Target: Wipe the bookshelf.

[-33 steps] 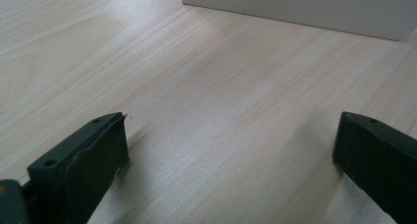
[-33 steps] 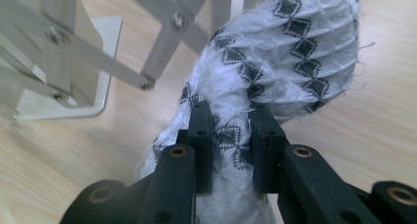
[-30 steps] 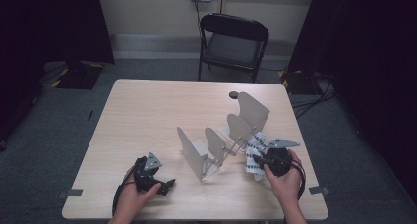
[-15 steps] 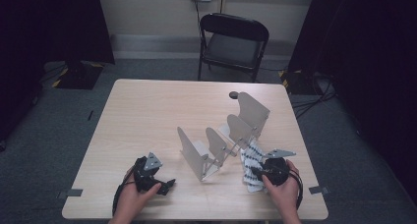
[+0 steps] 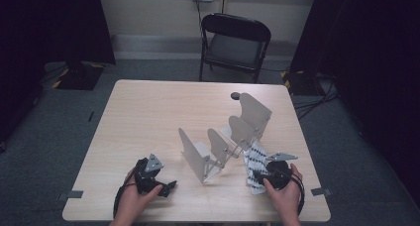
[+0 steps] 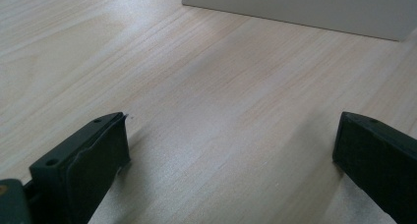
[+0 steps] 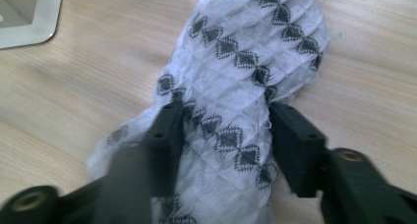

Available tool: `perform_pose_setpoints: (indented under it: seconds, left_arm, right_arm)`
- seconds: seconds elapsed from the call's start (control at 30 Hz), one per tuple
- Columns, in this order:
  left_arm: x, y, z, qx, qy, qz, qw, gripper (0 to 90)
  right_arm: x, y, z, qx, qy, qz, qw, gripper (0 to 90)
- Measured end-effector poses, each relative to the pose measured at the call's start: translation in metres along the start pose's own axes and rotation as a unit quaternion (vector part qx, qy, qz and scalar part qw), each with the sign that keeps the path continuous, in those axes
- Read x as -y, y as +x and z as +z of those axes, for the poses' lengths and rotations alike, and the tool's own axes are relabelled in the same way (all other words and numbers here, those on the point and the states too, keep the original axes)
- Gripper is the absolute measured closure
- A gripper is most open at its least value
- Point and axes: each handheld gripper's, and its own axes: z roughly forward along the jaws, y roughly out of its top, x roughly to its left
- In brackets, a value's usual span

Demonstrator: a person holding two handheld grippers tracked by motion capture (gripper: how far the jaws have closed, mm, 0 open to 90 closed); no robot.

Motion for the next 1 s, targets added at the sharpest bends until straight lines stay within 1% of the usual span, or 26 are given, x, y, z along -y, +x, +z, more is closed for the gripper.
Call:
perform_pose_setpoints:
  seconds: [0.03,0.1,0.13,0.2,0.23,0.3,0.33,0.37,0.4,0.5,0.6,0.67,0.77,0.8,0.97,1.0]
  left_arm:
    - [0.0,0.0,0.0,0.0,0.0,0.0,1.0,0.1]
    - [0.0,0.0,0.0,0.001,0.0,0.0,1.0,0.0]
    - [0.0,0.0,0.0,0.0,0.0,0.0,1.0,0.0]
    - [0.0,0.0,0.0,0.0,0.0,0.0,1.0,0.1]
    - [0.0,0.0,0.0,0.0,0.0,0.0,1.0,0.0]
    - [0.0,0.0,0.0,0.0,0.0,0.0,1.0,0.1]
    - [0.0,0.0,0.0,0.001,0.0,0.0,1.0,0.0]
    - [0.0,0.0,0.0,0.001,0.0,0.0,1.0,0.0]
    - [0.0,0.0,0.0,0.001,0.0,0.0,1.0,0.0]
    - [0.0,0.0,0.0,0.0,0.0,0.0,1.0,0.0]
    - [0.0,0.0,0.0,0.0,0.0,0.0,1.0,0.0]
    - [0.0,0.0,0.0,0.0,0.0,0.0,1.0,0.1]
    - [0.0,0.0,0.0,0.001,0.0,0.0,1.0,0.0]
    - [0.0,0.0,0.0,0.001,0.0,0.0,1.0,0.0]
    - [0.0,0.0,0.0,0.0,0.0,0.0,1.0,0.1]
    - [0.0,0.0,0.0,0.0,0.0,0.0,1.0,0.1]
  right_arm:
    - [0.0,0.0,0.0,-0.003,-0.002,-0.001,1.0,61.2]
    - [-0.002,0.0,-0.001,-0.004,0.0,0.0,1.0,67.3]
    - [-0.002,0.0,-0.002,-0.002,0.003,0.004,1.0,69.0]
    - [-0.003,-0.002,-0.004,-0.009,0.006,0.001,0.9999,71.0]
    - [-0.004,-0.002,-0.007,-0.008,0.007,0.005,0.9999,71.8]
    - [-0.006,-0.004,-0.013,-0.005,0.001,0.003,1.0,72.4]
    - [-0.007,-0.007,-0.018,-0.01,-0.004,0.014,0.9998,72.9]
    - [-0.009,-0.008,-0.02,-0.005,-0.005,0.009,0.9999,73.2]
    - [-0.012,-0.009,-0.025,0.007,-0.006,-0.003,1.0,73.3]
    - [-0.018,-0.013,-0.035,0.014,-0.011,-0.006,0.9998,73.4]
    - [-0.026,-0.02,-0.049,0.019,-0.03,0.005,0.9994,73.7]
    - [-0.032,-0.024,-0.055,0.027,-0.034,0.004,0.999,73.7]
    - [-0.039,-0.029,-0.063,0.031,-0.041,0.011,0.9986,73.8]
    - [-0.042,-0.03,-0.065,0.036,-0.043,0.007,0.9984,73.9]
    - [-0.057,-0.038,-0.079,0.051,-0.059,0.014,0.9968,74.2]
    - [-0.061,-0.04,-0.082,0.053,-0.066,0.016,0.9963,74.2]
